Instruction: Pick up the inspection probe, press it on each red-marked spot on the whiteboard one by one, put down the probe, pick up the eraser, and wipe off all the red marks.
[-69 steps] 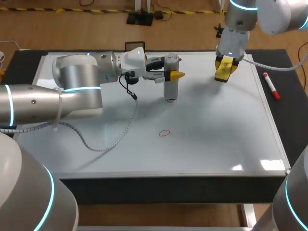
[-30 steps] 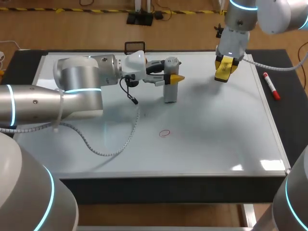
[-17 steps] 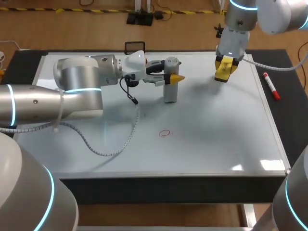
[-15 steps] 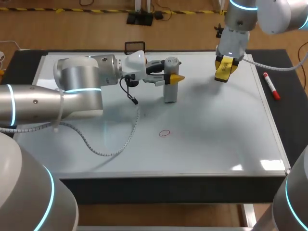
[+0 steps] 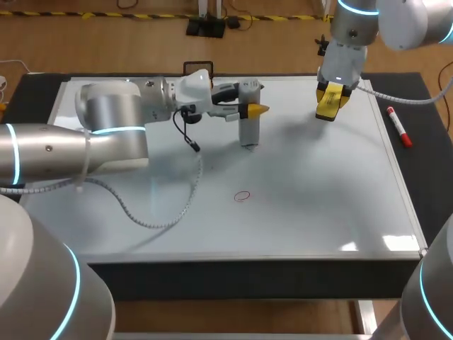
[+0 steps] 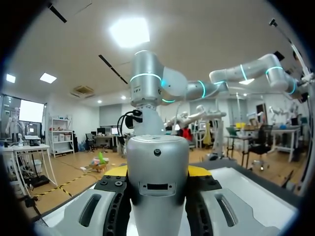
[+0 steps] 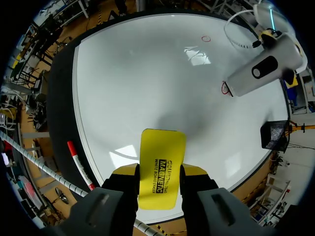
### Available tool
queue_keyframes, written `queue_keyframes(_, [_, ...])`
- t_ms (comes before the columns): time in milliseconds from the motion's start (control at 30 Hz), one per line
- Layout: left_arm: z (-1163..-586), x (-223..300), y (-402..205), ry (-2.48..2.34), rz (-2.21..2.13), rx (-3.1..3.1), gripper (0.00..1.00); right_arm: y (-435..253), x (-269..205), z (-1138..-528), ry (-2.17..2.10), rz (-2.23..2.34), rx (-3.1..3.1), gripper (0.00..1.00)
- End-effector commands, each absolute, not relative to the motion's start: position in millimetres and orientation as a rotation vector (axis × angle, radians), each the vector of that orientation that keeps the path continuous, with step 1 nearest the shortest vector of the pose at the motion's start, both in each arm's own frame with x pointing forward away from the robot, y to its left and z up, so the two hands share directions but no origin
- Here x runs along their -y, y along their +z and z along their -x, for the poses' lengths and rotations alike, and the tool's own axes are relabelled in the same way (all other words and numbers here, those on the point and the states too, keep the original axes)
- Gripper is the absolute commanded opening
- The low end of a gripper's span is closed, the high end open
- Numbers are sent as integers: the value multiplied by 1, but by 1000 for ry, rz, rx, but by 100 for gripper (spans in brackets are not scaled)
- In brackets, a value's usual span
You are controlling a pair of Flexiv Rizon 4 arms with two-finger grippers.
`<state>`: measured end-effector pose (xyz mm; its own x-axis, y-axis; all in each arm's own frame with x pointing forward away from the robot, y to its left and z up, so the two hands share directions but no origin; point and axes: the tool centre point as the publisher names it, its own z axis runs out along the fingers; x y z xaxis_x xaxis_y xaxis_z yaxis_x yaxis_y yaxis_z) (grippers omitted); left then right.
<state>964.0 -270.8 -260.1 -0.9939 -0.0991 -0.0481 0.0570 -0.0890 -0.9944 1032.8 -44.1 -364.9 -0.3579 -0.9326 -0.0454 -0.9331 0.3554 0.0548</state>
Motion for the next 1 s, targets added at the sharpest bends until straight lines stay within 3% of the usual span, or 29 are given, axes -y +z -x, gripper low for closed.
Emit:
queue_keyframes(33, [-957, 250, -244, -2215, 54, -2055, 0, -364, 44, -1034, 108, 1781, -2582, 0])
queue_keyframes(1000, [-923, 54, -230, -2011, 320, -1907, 0, -364, 44, -1034, 108, 1781, -2582, 0])
